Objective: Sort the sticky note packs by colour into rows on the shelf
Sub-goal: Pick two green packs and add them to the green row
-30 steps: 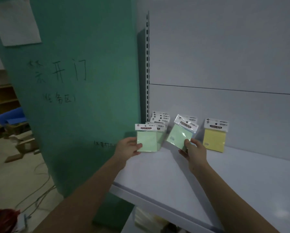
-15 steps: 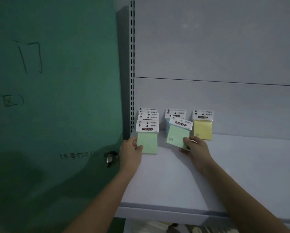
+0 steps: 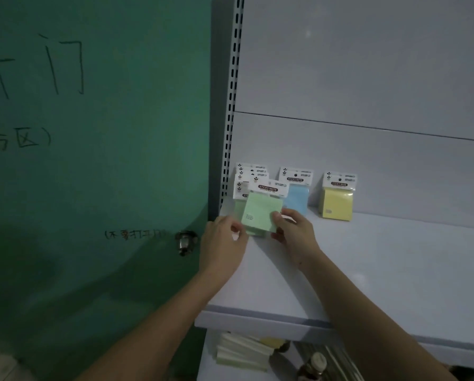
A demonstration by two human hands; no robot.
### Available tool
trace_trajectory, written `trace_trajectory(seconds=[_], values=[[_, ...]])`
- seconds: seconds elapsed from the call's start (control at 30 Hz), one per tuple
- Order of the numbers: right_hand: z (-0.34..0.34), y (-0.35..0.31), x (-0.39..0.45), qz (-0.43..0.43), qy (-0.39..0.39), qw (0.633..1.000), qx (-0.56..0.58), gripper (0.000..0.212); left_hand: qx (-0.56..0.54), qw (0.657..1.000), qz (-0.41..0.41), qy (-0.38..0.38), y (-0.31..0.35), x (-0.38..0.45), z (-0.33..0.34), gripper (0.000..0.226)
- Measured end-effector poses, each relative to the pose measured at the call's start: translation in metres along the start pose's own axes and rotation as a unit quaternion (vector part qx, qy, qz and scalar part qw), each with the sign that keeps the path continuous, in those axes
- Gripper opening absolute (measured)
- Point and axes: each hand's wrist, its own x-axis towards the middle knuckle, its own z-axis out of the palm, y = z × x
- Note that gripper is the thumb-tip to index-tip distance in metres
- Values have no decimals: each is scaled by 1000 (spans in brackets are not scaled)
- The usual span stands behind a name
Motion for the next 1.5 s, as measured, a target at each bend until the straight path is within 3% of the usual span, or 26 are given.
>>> trace_trajectory(seconds=[0.13,0.23,0.37,0.67,0.83,0.93,1.03,1.2,1.37,1.5], values=[[9,5,-5,-16,6,995,-96,25,69,974,144,-161,3,-38,-10,18],[17,9,-11,-70,25,976,-207,22,147,949,180,-214,1,-44,-10,30],[24,15,-18,-138,56,932,-331,23,147,950,195,-196,-4,-48,-7,36],[29,18,-25,-185,114,868,-446,16,166,943,206,-200,-10,-44,-2,32],[29,18,-33,-180,114,884,-417,15,146,947,190,-213,-13,-42,-3,32],[19,10,-41,-149,94,915,-363,18,143,947,185,-220,-9,-44,-8,32],[-9,-3,-53,-89,26,934,-346,19,164,951,157,-208,2,-43,-12,30],[-83,-37,-86,-86,-41,880,-465,32,258,928,130,-236,80,-35,9,35],[-201,-72,-142,-88,-23,843,-530,48,217,934,132,-253,172,-78,66,47],[-310,-92,-195,-60,20,839,-540,53,188,928,132,-294,236,-132,118,53]])
